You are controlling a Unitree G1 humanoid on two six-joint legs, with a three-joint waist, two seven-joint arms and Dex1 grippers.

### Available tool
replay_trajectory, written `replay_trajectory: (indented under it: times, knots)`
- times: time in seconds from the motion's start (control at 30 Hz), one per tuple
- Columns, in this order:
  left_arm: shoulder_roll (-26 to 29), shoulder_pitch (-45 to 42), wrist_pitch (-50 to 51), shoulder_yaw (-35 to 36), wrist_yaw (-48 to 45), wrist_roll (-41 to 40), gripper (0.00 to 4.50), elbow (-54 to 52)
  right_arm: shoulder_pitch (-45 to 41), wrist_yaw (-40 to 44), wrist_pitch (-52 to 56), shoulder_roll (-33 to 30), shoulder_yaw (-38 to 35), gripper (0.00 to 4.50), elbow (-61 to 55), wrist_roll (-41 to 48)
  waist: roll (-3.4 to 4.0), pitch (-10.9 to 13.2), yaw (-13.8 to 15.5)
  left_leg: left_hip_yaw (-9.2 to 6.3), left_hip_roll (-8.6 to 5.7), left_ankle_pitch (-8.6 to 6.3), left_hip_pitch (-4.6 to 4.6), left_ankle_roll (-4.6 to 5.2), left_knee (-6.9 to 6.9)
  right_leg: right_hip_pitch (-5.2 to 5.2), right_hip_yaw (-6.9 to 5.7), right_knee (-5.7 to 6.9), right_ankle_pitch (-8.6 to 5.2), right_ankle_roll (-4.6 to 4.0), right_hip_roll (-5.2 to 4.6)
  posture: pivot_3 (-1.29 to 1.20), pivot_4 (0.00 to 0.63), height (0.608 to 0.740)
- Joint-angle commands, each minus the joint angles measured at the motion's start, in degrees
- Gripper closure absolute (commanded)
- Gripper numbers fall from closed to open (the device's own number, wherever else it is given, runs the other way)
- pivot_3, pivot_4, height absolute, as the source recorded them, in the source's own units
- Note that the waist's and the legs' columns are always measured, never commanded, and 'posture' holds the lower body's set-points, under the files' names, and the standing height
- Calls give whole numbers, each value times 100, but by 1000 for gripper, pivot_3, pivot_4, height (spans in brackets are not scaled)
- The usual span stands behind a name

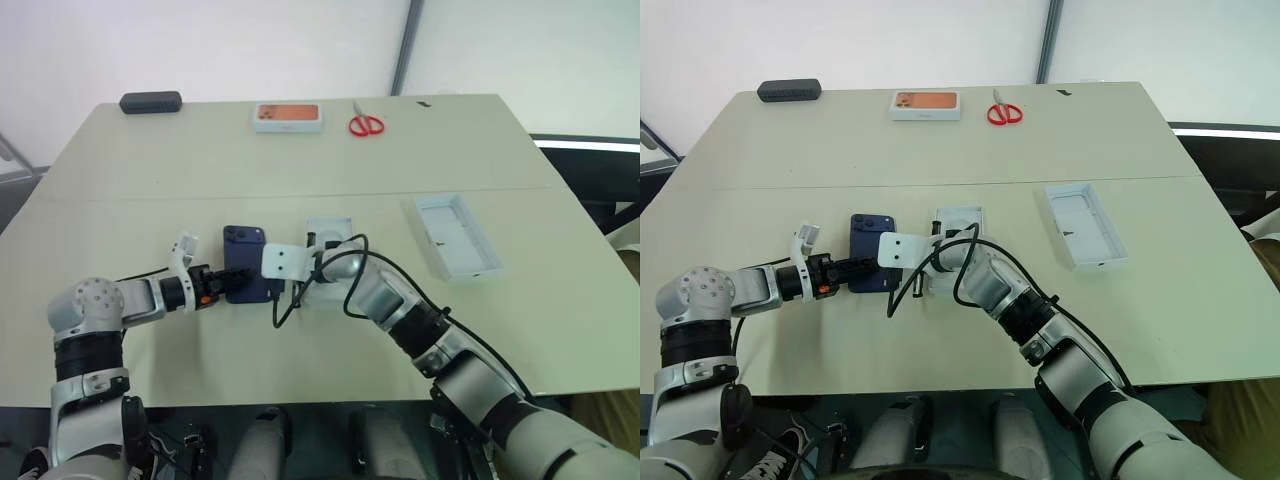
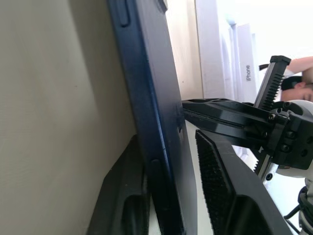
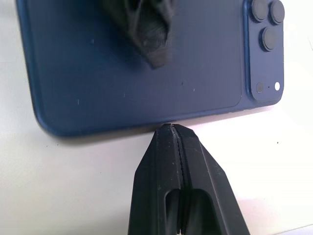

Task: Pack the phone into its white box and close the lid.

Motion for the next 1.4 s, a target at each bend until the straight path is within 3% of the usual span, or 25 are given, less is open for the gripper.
replay_trajectory:
  times: [0.03, 0.17, 0.27, 0.33, 0.6, 0.73, 0.87, 0.97, 1.2, 1.4]
  knots:
    - [-28, -22, -117, 104, -17, -105, 2765, -25, 70, 53, -11, -5, 80, 4500, 3, 5, 0, 0, 0, 0, 0, 0, 0, 0, 0, 0, 0, 0, 0, 0, 0, 0, 150, 740]
    - [-119, 27, -130, 105, 20, -105, 2765, 28, 71, 45, -8, -6, 80, 4500, 2, 2, 0, 0, 1, 0, 0, 0, 0, 0, 0, 0, 0, 0, 0, 0, 0, 0, 150, 740]
    - [-145, 38, -123, 114, 23, -117, 3567, 13, 80, 46, -3, -17, 79, 4500, -17, 0, 0, 0, -1, 0, 0, 0, 0, 0, 0, 0, 0, 0, 0, 0, 0, 0, 150, 740]
    - [-142, 77, -130, 66, -30, -157, 4447, -57, 100, 45, -4, -33, 80, 4500, -37, -5, -1, -1, 1, 0, 0, 0, 0, 0, 0, 1, 0, 0, 0, 0, 0, 0, 150, 740]
    - [-158, 212, -247, 58, -179, -370, 4447, -285, 217, 87, -26, -39, -30, 4500, -149, 156, -1, -1, 2, 1, 0, 0, 1, 0, 0, 2, 0, -1, 0, 0, -1, 0, 150, 740]
    - [-136, 214, -453, 297, -146, -429, 4447, -254, 320, 108, 41, 2, -339, 4500, -405, 486, -2, 1, 3, 0, 1, 0, -3, 0, 0, -2, 0, -1, 0, 0, -2, 0, 150, 740]
    - [-91, 241, -386, 613, -234, -741, 4447, -314, 361, 240, 310, 213, -1070, 4500, -713, 1395, -16, 16, -6, 0, 3, 0, -7, 0, -1, -9, 0, 0, 1, -2, 1, 0, 150, 740]
    - [-183, 268, -343, 720, -211, -946, 4500, -490, 396, 431, 834, 273, -1447, 3692, -924, 1977, -17, 17, 4, -1, 9, 0, -12, -1, -2, -15, 0, 0, 2, -3, 2, 0, 150, 740]
    - [-356, 298, -331, 787, 59, -1190, 4500, -753, 812, 957, 1056, -468, -1599, 270, -1863, 2532, -20, 19, 33, -1, 6, 0, -15, 0, 0, -12, -1, -4, 1, -2, -7, 0, 150, 740]
    - [-389, 326, -202, 775, 213, -1359, 4500, -835, 1176, 1379, 1301, -1471, -1580, 270, -2636, 2779, -22, 21, 5, 3, 5, 0, -16, 0, 1, -14, -1, -4, 1, -2, -1, 0, 150, 740]
